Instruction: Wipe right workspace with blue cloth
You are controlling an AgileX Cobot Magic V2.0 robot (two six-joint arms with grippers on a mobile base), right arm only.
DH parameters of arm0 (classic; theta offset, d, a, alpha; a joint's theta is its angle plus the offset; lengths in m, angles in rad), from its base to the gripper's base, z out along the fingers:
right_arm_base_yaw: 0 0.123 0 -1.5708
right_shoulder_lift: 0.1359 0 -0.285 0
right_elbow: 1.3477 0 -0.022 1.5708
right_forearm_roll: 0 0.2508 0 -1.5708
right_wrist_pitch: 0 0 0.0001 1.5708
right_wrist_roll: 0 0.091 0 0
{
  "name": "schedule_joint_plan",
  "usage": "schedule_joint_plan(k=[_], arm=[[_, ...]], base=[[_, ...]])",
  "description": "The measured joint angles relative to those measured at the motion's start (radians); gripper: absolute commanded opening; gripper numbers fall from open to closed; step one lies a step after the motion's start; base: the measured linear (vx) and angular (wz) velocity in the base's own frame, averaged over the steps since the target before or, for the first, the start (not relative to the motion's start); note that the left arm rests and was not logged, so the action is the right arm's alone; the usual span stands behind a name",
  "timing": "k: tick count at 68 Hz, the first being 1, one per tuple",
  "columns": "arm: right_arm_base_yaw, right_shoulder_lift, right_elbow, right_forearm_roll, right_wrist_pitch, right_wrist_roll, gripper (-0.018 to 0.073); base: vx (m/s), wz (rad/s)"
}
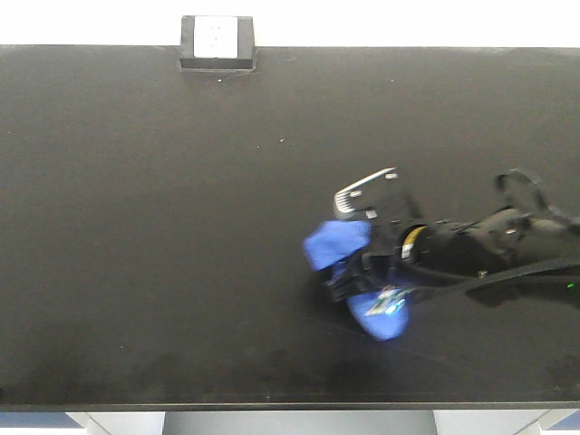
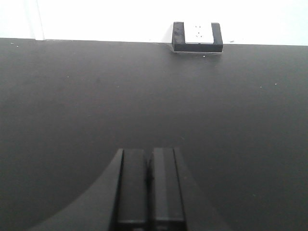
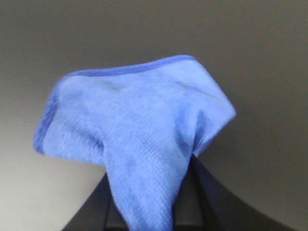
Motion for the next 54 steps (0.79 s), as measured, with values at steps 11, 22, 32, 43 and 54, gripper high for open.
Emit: schedule_joint_plan(k=[11,22,32,43,54], arm=[[-0.102,0.015,-0.002,-0.002,0.027,-0.001,-0.0001],[-0.365,0.017,-0.002,-0.084,0.109,-0.02,0.0],[-0.579,0.017,-0.002,-0.109,0.131,-0.01,0.0],[-0.607,0.017,-0.002,-0.075,0.132,-0.004,0.0],[-0.362,0.017,-0.002,-0.058,0.129,-0.028,0.0]], base=[[0.0,0.0],[0.0,0.0],[0.0,0.0],[0.0,0.0],[0.0,0.0]])
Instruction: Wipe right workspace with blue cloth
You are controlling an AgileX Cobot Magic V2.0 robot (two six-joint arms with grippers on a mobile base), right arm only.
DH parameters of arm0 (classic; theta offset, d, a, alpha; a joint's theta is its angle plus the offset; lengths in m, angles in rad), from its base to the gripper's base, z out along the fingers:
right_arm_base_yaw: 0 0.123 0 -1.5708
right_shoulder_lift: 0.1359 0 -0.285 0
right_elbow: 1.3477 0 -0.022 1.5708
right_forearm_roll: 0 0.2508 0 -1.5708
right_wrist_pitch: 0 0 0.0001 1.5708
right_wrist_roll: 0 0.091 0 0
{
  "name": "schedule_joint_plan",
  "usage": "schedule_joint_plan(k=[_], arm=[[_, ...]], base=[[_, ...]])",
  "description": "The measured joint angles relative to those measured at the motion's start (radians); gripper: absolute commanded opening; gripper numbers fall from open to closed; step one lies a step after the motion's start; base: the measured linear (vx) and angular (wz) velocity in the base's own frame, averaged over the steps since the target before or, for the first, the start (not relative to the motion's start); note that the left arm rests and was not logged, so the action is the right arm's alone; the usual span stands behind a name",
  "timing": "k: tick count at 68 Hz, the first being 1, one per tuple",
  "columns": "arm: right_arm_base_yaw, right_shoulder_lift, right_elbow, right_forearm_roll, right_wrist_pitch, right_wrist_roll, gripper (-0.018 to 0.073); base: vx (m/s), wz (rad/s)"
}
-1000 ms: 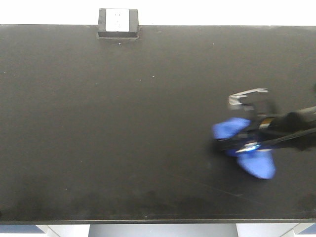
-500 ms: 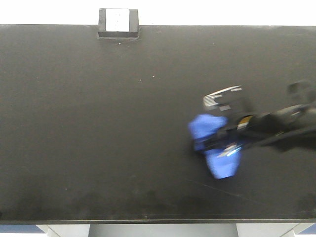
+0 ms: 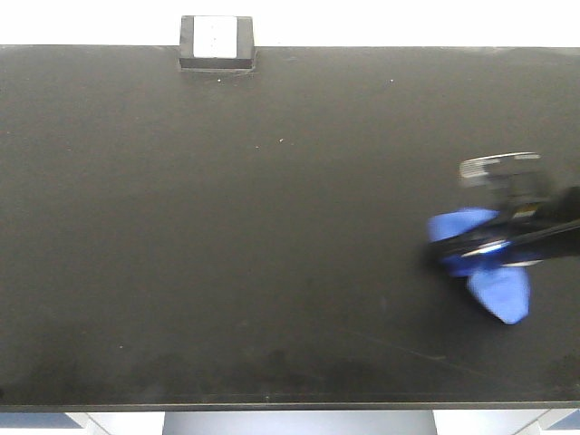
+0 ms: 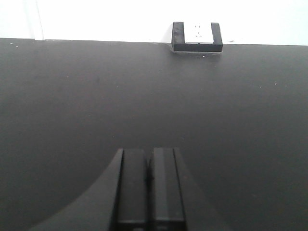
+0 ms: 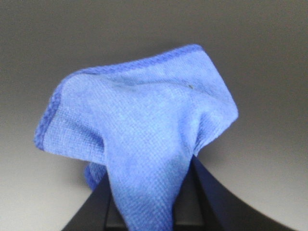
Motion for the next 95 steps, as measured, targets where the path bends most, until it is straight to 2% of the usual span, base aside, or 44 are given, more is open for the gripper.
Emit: schedule_joint_plan(k=[8,12,16,21,26,33,42,49,57,63,68,82,90,95], arm=[[0.233,0.0,0.0,0.007,-0.04,-0.001,0.0],[0.324,0.0,0.0,0.01,-0.07,-0.001,0.0],[0.38,0.0,0.0,0.012,-0.09,-0.001,0.0],[0.396,0.0,0.0,0.008,-0.1,-0.001,0.0],[0.363,0.0,0.0,0.001,-0.1,-0.001,0.0],[0.244,0.0,0.0,-0.007,-0.095,-0.001,0.0],[-0.004,0.0,0.0,-0.009,-0.083,-0.001,0.0],[-0.117,0.0,0.0,0.003,-0.073,0.0,0.0006],[-0.137,0.0,0.0,0.013,-0.073,-0.003,0.0048],[-0.132,0.0,0.0,0.015,-0.073,-0.012,0.0116],[-0.132,0.0,0.0,0.016,-0.073,-0.02,0.0201],[-0.132,0.0,0.0,0.016,-0.073,-0.028,0.0524],[-0.132,0.0,0.0,0.016,-0.074,-0.028,0.0645],[-0.132,-0.009,0.001,0.016,-0.073,-0.028,0.0676]], base=[[0.0,0.0],[0.0,0.0],[0.0,0.0],[0.0,0.0],[0.0,0.0],[0.0,0.0],[0.0,0.0],[0.0,0.0],[0.0,0.0],[0.0,0.0],[0.0,0.0],[0.0,0.0],[0.0,0.0],[0.0,0.0]])
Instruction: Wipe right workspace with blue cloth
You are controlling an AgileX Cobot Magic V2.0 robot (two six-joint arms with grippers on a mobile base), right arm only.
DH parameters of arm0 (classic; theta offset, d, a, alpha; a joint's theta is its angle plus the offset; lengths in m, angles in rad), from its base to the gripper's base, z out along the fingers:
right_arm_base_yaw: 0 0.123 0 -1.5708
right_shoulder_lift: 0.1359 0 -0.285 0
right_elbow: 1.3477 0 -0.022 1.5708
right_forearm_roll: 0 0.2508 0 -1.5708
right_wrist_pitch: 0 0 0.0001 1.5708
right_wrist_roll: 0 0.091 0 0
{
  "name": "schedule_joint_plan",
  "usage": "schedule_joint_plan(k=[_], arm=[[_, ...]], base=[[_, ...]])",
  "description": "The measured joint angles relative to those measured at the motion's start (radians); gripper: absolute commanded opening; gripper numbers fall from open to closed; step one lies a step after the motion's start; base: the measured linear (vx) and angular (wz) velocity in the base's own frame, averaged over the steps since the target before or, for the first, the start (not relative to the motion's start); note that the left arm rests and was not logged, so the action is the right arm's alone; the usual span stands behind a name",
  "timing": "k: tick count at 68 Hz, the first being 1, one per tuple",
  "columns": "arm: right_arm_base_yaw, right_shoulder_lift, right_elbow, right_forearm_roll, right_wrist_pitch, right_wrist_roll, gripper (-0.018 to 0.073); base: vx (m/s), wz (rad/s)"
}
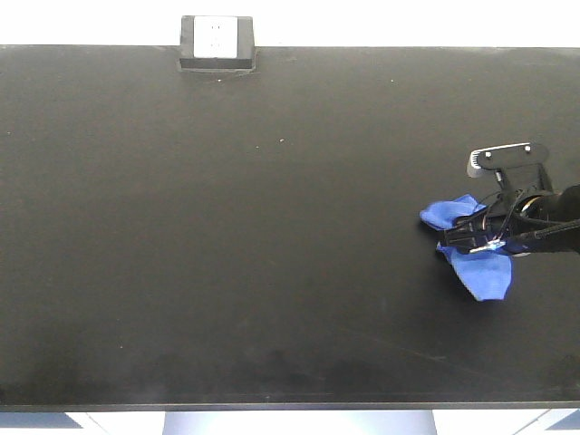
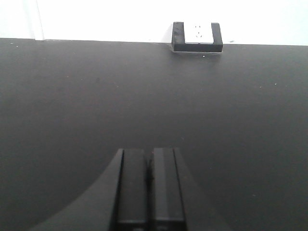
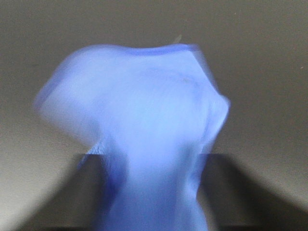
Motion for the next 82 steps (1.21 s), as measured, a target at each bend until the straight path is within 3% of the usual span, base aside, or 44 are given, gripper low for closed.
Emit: schedule_joint_plan(k=[18,33,42,51,59,68,82], arm=[[0.0,-0.246,0.0,0.01,0.017,0.0,0.0608],[0.0,-0.656,0.0,0.01,0.104,0.0,0.0487],[0.0,-0.89,0.004,0.01,0.252,-0.008,0.0287],[0.0,-1.093,0.068,0.023,0.324,-0.011,-0.0011],[0.0,-1.204,0.19,0.026,0.28,-0.011,-0.0011],[0.0,-1.222,0.336,0.026,0.126,-0.013,-0.0008],[0.0,-1.223,0.429,0.026,-0.022,-0.017,-0.0008]], base=[[0.0,0.0],[0.0,0.0],[0.0,0.0],[0.0,0.0],[0.0,0.0],[0.0,0.0],[0.0,0.0]])
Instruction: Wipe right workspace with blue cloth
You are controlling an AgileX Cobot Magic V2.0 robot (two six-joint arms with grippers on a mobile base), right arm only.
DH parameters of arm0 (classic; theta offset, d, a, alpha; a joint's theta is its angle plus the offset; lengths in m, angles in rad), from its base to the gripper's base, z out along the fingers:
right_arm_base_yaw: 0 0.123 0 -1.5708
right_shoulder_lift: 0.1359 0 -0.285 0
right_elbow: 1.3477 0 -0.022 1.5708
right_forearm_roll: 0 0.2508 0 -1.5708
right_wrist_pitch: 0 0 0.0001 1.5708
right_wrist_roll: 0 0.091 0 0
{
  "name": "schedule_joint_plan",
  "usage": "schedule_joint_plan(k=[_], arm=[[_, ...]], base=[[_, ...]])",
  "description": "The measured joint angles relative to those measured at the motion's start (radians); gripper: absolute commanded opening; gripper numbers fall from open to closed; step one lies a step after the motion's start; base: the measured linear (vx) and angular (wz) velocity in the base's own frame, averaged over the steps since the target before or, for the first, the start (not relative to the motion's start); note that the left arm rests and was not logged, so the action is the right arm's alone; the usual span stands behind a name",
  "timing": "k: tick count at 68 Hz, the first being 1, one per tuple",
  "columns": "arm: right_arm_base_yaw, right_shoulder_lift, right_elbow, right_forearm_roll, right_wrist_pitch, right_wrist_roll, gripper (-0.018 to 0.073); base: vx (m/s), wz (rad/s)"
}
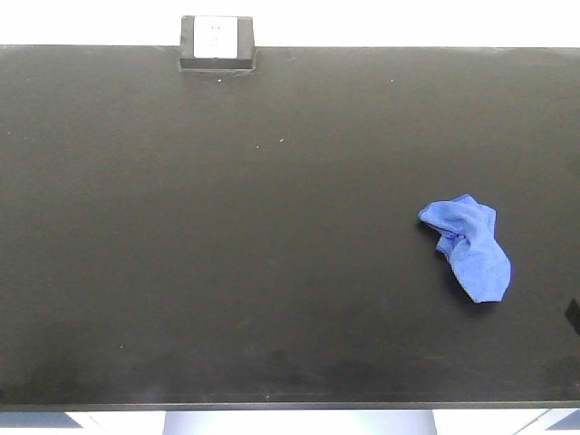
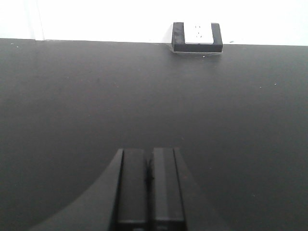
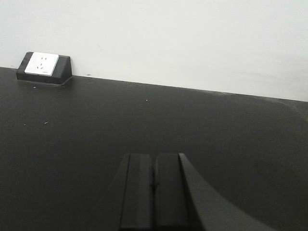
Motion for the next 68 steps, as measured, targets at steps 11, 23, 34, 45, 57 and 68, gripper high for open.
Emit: schedule_joint_plan(k=[11,23,34,45,57,68], arm=[[0.0,0.0,0.028,0.0,0.005,-0.002,-0.0008],[0.0,0.0,0.03,0.0,0.014,-0.002,-0.0008],[0.0,-0.003,0.03,-0.002,0.014,-0.002,-0.0008],[0.0,-0.091,0.059,-0.006,0.006,-0.002,-0.0008],[0.0,-0.258,0.22,-0.004,-0.086,0.002,-0.0008],[0.0,-0.355,0.293,-0.003,-0.152,0.03,-0.0008]], base=[[0.0,0.0],[0.0,0.0],[0.0,0.0],[0.0,0.0],[0.0,0.0],[0.0,0.0]])
